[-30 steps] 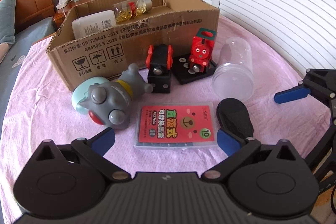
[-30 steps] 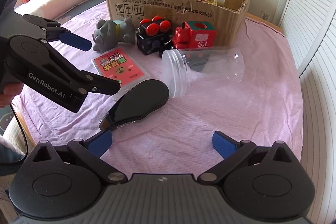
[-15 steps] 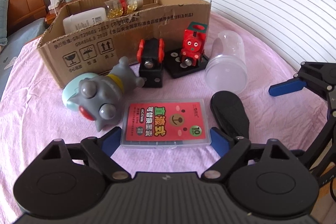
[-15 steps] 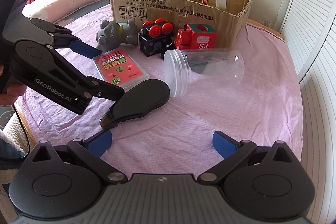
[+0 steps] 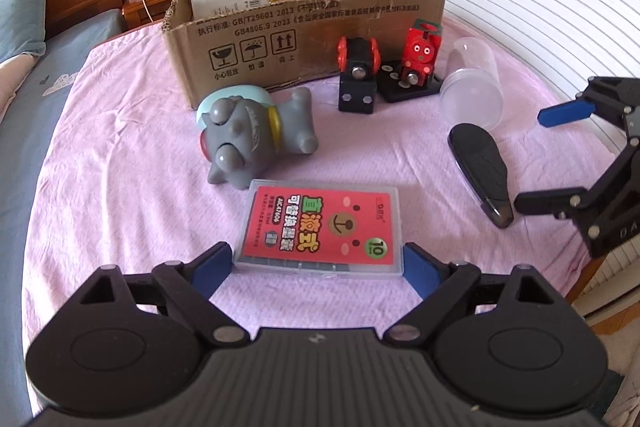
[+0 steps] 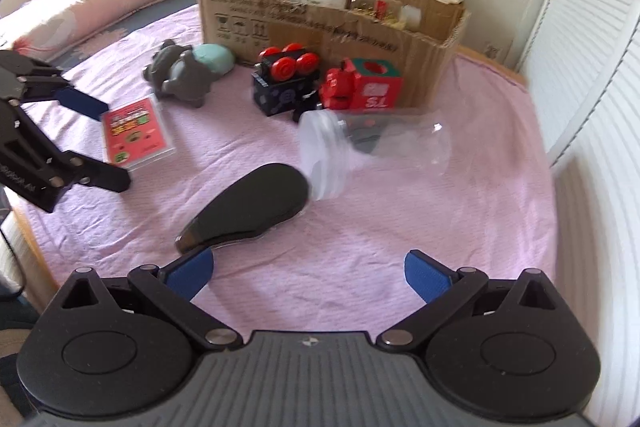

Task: Organize rigid objects
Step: 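Close the left gripper on the red card box while the right gripper grasps the black oval object, then carry the red card box and black oval object into the cardboard box, release both, then move the left gripper to the gray elephant toy while the right gripper approaches the clear plastic jar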

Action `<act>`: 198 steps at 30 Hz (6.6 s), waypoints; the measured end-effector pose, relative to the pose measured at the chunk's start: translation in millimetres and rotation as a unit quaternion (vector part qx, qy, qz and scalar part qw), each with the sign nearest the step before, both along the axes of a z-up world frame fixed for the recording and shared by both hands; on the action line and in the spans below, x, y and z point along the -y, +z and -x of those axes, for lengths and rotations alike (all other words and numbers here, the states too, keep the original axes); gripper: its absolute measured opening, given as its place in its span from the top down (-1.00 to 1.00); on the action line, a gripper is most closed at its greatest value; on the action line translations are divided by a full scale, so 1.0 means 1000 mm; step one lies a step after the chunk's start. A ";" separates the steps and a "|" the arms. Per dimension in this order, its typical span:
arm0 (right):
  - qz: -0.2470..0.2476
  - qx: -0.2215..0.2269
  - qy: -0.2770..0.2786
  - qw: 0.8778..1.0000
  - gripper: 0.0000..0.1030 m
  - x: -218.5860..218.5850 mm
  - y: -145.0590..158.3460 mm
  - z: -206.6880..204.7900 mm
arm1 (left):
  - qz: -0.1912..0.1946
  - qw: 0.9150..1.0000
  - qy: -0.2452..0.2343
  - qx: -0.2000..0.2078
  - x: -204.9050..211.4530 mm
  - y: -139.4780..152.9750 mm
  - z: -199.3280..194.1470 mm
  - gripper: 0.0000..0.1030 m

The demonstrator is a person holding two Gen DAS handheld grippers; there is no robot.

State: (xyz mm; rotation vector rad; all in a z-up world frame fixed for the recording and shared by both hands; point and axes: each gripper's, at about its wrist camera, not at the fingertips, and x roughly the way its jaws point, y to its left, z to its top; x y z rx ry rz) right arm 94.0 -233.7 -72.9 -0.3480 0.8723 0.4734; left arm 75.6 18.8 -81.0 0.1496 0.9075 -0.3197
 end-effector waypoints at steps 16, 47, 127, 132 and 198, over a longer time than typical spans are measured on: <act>-0.022 -0.025 0.043 0.999 -1.00 -0.049 -0.007 -0.006 | 0.011 1.000 -0.022 0.012 -0.007 -0.003 0.001 -0.85; -0.042 -0.024 0.119 0.992 -1.00 -0.067 -0.010 -0.012 | 0.011 1.000 0.011 0.014 -0.027 -0.003 -0.001 -0.84; -0.056 0.079 0.012 0.995 -0.80 -0.028 0.097 -0.124 | 0.037 0.996 0.034 0.075 0.001 0.071 -0.167 -0.77; -0.062 0.067 0.001 0.996 -0.80 -0.029 0.095 -0.138 | 0.048 0.993 0.064 0.087 -0.007 0.070 -0.169 -0.82; -0.107 -0.077 -0.094 0.987 -1.00 0.003 0.033 -0.128 | 0.017 0.987 0.132 0.086 -0.027 0.072 -0.038 -0.99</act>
